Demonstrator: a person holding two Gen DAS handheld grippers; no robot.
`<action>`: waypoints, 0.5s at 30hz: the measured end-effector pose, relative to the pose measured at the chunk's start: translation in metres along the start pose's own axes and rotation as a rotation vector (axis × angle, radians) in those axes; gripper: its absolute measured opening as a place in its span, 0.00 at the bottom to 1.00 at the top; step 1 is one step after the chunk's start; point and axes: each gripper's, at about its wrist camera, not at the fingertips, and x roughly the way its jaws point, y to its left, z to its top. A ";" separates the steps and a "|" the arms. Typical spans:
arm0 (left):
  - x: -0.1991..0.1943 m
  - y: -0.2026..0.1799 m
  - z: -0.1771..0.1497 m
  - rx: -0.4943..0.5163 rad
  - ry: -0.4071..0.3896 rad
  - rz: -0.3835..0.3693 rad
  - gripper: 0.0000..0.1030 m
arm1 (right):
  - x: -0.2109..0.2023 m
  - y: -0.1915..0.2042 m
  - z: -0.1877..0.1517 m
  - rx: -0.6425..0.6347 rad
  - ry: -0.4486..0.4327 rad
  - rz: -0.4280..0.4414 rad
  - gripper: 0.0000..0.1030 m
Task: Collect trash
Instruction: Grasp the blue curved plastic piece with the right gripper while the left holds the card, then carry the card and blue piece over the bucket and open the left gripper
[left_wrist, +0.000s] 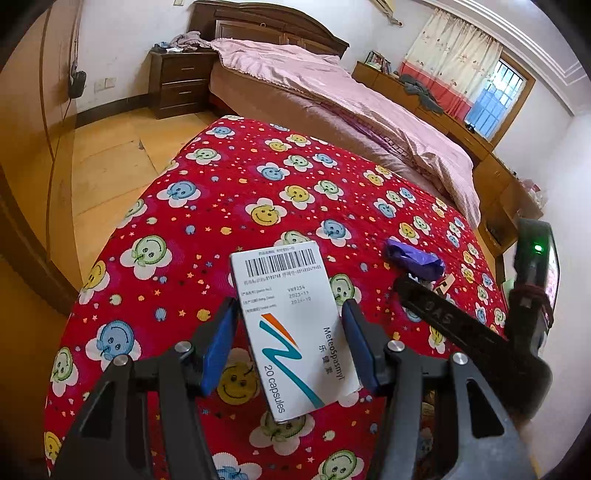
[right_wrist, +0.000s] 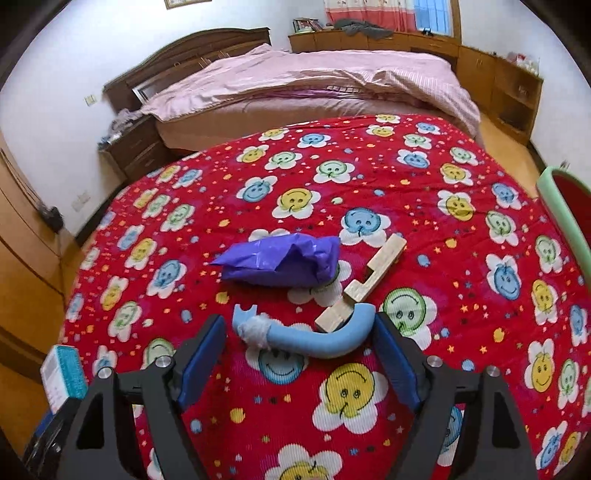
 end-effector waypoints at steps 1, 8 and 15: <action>0.000 0.000 0.000 0.001 0.000 -0.001 0.56 | 0.001 0.002 0.000 -0.011 -0.002 -0.026 0.74; -0.007 -0.006 -0.002 0.014 -0.003 -0.012 0.56 | -0.011 -0.009 -0.004 0.015 0.003 0.037 0.74; -0.018 -0.028 -0.003 0.049 -0.009 -0.046 0.56 | -0.054 -0.038 -0.006 0.037 -0.035 0.131 0.74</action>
